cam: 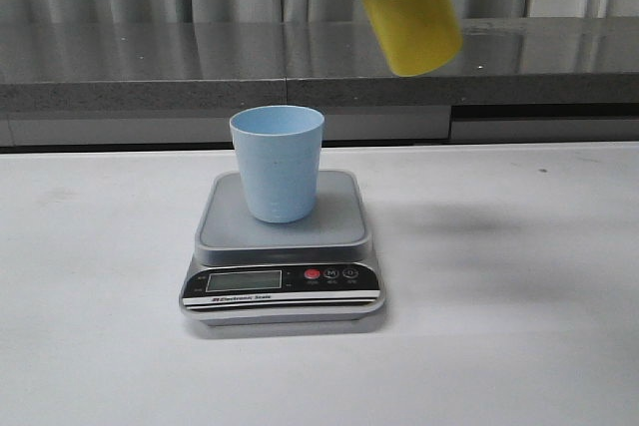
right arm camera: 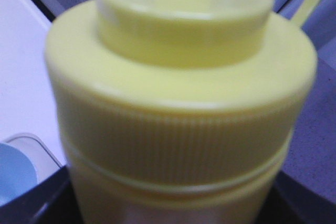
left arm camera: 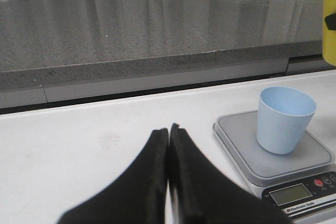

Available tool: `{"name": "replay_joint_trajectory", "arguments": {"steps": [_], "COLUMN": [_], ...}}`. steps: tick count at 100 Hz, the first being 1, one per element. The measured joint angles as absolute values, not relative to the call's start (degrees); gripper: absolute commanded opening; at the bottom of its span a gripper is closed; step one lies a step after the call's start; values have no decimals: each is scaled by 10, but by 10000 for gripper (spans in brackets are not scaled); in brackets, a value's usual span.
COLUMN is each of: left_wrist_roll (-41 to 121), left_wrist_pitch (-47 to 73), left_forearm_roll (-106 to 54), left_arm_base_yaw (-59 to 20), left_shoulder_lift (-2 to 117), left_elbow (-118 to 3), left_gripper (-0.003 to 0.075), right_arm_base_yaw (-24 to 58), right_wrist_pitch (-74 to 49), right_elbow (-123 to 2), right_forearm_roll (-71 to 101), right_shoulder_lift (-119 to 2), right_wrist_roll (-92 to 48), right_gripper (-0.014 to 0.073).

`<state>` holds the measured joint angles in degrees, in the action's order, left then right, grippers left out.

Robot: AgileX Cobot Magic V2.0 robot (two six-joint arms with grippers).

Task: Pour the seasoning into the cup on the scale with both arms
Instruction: 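Turn the bottle upright and lower it back onto the table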

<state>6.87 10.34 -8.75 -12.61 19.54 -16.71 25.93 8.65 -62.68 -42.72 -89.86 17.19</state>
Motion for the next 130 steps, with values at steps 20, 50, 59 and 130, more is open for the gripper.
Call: {"name": "replay_joint_trajectory", "arguments": {"steps": [20,50,59,130], "left_wrist_roll": [69,69,69,69], "left_wrist_pitch": [103,103,103,103], "left_forearm_roll": [-87,-87,-87,-87], "left_arm_base_yaw": [-126,-126,-126,-126], "left_shoulder_lift": [195,195,195,195], "left_elbow": [-167,-167,-167,-167], "left_gripper": [-20,-20,-20,-20], "right_arm_base_yaw": [198,125,115,113], "right_wrist_pitch": [240,408,420,567], "right_elbow": [-519,-378,-358,-350], "right_forearm_roll": [-309,-278,-276,-272], "right_shoulder_lift": [-880,-877,-877,-1037], "right_wrist_roll": [172,167,162,71], "right_gripper": [130,130,130,130]}}
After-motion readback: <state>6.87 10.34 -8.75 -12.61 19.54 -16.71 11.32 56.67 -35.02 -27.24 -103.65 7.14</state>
